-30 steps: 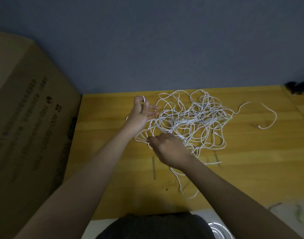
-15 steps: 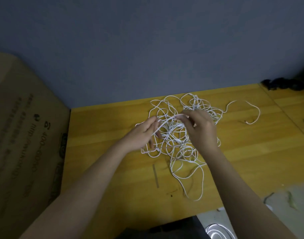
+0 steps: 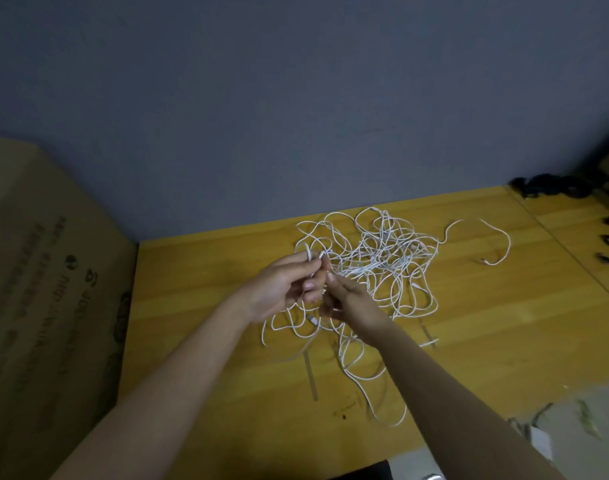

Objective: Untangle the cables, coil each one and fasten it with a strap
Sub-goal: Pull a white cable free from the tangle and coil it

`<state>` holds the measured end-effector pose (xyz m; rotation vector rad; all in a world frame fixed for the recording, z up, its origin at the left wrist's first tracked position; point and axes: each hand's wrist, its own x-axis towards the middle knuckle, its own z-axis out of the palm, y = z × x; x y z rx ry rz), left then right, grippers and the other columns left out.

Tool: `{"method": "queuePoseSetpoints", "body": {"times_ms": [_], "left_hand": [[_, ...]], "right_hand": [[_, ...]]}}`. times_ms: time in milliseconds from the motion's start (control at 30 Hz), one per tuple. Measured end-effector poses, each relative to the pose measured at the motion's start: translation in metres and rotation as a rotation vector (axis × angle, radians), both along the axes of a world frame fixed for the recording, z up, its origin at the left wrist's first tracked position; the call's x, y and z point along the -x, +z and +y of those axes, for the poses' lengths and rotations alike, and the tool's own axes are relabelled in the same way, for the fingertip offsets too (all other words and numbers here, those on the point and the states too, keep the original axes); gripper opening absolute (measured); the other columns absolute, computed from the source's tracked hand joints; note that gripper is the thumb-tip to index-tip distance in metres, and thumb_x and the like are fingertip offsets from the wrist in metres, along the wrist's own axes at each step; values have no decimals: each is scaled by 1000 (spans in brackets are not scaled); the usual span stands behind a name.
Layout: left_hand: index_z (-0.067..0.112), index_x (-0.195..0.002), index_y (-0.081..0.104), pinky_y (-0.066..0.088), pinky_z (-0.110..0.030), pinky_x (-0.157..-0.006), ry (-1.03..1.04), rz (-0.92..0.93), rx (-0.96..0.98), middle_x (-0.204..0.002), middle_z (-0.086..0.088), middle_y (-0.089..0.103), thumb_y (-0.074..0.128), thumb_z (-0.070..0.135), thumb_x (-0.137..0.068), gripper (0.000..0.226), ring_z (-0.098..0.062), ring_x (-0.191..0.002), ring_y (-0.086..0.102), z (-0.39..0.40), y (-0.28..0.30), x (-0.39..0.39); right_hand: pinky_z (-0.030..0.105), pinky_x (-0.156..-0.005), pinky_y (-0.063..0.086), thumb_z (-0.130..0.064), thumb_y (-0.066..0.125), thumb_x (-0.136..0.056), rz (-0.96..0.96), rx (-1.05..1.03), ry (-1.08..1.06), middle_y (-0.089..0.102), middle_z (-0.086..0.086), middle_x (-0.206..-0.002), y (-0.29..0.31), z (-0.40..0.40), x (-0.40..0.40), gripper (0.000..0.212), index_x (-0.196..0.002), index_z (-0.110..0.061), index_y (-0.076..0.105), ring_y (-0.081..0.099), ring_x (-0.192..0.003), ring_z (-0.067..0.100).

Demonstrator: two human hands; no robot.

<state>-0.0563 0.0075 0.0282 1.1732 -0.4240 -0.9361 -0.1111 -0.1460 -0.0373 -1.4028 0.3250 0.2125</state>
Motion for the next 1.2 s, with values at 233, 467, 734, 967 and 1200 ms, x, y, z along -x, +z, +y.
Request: {"method": "queuePoseSetpoints", "body": {"times_ms": [233,467,734,967,1200], "left_hand": [[12,-83,46,22,-14,-37,270,281,99,-47,10,33,29,17,-103,27,-2,-36,26,-21,-6,-14],[16,-87,35,57,-25,-58,476,-102,-232,-84,-7,61,24,23,-106,23,-12,-59,67,-54,-38,-29],[19,-93,51,46,-25,-53,-75,-647,-712,-68,7,56,32,35,-103,27,-6,-50,52,-29,-61,-34],[22,-51,42,13,-15,-31,-259,162,-124,-41,10,22,28,56,-87,51,-4,-34,10,-42,-14,-12],[24,-44,36,13,-17,-32,-67,206,-129,-37,11,21,41,54,-84,50,-3,-31,14,-35,-1,-18]], "right_hand": [[33,-61,41,-45,26,-102,-125,1090,176,64,2,-72,-14,8,18,46,-100,-12,59,61,-70,28],[29,-53,32,-12,51,-90,-571,1430,441,66,11,-83,-1,2,36,16,-103,-7,60,62,-71,33],[30,-64,49,-16,66,-89,-408,970,-16,71,-1,-87,36,-68,32,14,-101,-17,74,62,-68,9],[10,-50,35,-19,56,-93,-279,371,37,66,-15,-86,61,-55,9,30,-122,-26,64,47,-50,6],[14,-45,27,-26,59,-93,-286,166,158,49,-16,-59,62,-38,16,15,-100,-13,55,35,-47,1]]}}
